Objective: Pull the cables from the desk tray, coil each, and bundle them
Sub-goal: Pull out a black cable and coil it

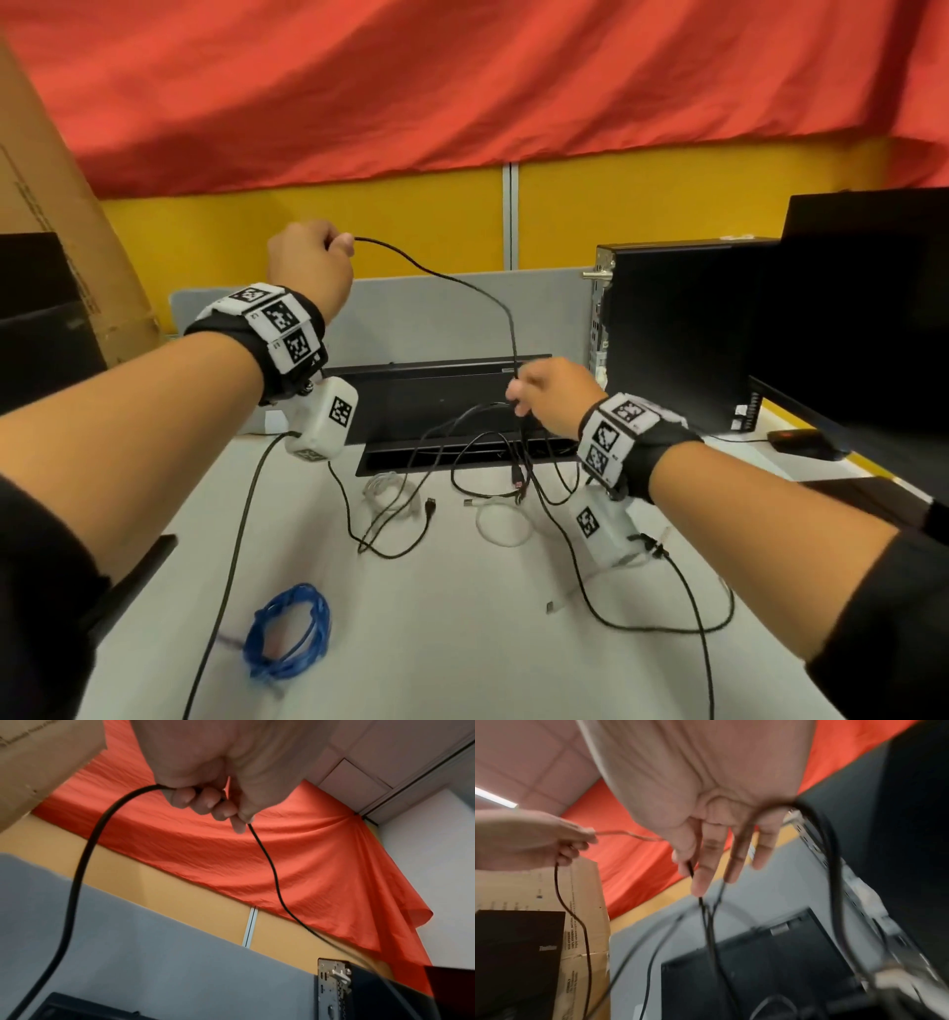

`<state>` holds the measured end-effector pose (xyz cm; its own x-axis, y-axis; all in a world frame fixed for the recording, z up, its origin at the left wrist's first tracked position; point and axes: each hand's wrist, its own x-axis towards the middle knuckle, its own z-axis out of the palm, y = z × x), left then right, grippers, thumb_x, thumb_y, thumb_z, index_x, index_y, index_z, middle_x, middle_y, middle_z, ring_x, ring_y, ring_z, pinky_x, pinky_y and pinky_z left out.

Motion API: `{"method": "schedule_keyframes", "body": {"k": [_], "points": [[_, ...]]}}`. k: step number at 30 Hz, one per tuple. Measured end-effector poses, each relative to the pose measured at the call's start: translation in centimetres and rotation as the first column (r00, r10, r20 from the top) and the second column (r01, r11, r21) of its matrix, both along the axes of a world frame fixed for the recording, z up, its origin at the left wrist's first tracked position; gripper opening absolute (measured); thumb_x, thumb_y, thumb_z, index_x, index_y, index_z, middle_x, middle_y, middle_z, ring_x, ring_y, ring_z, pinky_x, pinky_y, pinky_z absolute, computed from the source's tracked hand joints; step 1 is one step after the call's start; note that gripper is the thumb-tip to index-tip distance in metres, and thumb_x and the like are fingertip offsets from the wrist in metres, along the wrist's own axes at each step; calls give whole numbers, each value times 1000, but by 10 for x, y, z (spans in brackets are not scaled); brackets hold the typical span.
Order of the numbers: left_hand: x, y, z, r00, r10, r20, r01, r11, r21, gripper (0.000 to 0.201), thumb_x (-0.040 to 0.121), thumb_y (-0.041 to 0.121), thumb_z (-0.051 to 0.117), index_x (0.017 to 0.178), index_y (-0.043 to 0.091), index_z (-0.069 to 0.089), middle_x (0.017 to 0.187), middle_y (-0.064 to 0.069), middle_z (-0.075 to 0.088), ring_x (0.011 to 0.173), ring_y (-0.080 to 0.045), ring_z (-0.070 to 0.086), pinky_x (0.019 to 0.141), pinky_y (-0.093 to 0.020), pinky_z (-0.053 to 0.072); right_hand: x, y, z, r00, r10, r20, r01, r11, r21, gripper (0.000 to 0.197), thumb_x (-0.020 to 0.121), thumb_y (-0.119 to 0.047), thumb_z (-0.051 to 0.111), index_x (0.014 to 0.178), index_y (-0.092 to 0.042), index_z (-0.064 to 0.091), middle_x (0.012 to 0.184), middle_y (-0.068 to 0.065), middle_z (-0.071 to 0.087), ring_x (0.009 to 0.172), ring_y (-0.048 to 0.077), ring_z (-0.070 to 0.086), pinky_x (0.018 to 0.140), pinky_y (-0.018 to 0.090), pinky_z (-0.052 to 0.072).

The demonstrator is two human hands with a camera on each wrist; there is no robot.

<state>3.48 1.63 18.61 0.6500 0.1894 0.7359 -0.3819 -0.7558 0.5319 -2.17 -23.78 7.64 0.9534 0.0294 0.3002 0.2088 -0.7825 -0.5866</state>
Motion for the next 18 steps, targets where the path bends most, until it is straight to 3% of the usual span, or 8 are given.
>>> {"method": "schedule_keyframes", "body": {"k": [2,4,6,8,10,13,16,18], "points": [[0,1,-5,997,23,-75,-18,998,57,29,98,27,50,85,4,63,77,-13,58,72,-28,51,64,-34,38,5,3,19,1000,-7,18,7,1000,25,22,102,-20,41,93,-10,58,77,-6,67,55,0,54,54,21,38],[-1,-2,-13,986,-13,-165,29,995,97,29,97,32,51,82,8,60,76,-12,57,72,-29,52,66,-36,41,8,6,39,999,1,53,-4,999,49,26,105,-26,31,96,-11,50,79,-1,68,57,7,50,57,26,39],[-3,-10,-24,958,-104,-267,132,987,88,32,95,38,53,81,9,59,73,-10,54,70,-27,51,68,-36,43,11,10,54,995,26,98,-49,968,245,27,105,-25,26,90,-14,45,85,5,70,59,12,51,58,29,42],[-7,-20,-33,921,-182,-345,219,973,71,33,95,40,54,82,10,60,70,-9,50,68,-25,49,69,-34,40,9,15,66,991,67,118,-123,808,577,28,106,-21,25,84,-15,41,79,10,68,62,17,57,62,31,48],[-10,-30,-38,890,-246,-384,285,957,48,39,95,43,54,87,6,64,70,-9,46,69,-23,48,69,-34,39,7,20,74,984,127,127,-179,632,754,27,106,-21,27,85,-16,43,74,8,64,64,22,61,73,41,54],[-17,-46,-39,832,-388,-398,395,916,-66,56,87,52,62,94,-3,67,74,-7,51,67,-18,50,65,-30,43,3,26,79,967,213,138,-232,526,818,24,105,-26,33,90,-18,48,74,5,59,68,20,58,83,49,53],[-29,-65,-41,758,-482,-439,498,863,-88,45,75,55,74,78,11,61,54,3,36,42,-7,32,42,-19,26,-3,34,85,931,301,209,-309,338,889,23,105,-24,36,90,-14,51,77,7,56,73,22,57,82,44,49],[-33,-76,-45,749,-482,-455,511,857,-67,40,75,48,77,75,13,59,55,0,34,47,-12,31,49,-23,27,-7,40,90,909,328,258,-349,259,901,22,104,-21,37,92,-12,52,79,9,55,78,25,59,85,41,48]]}}
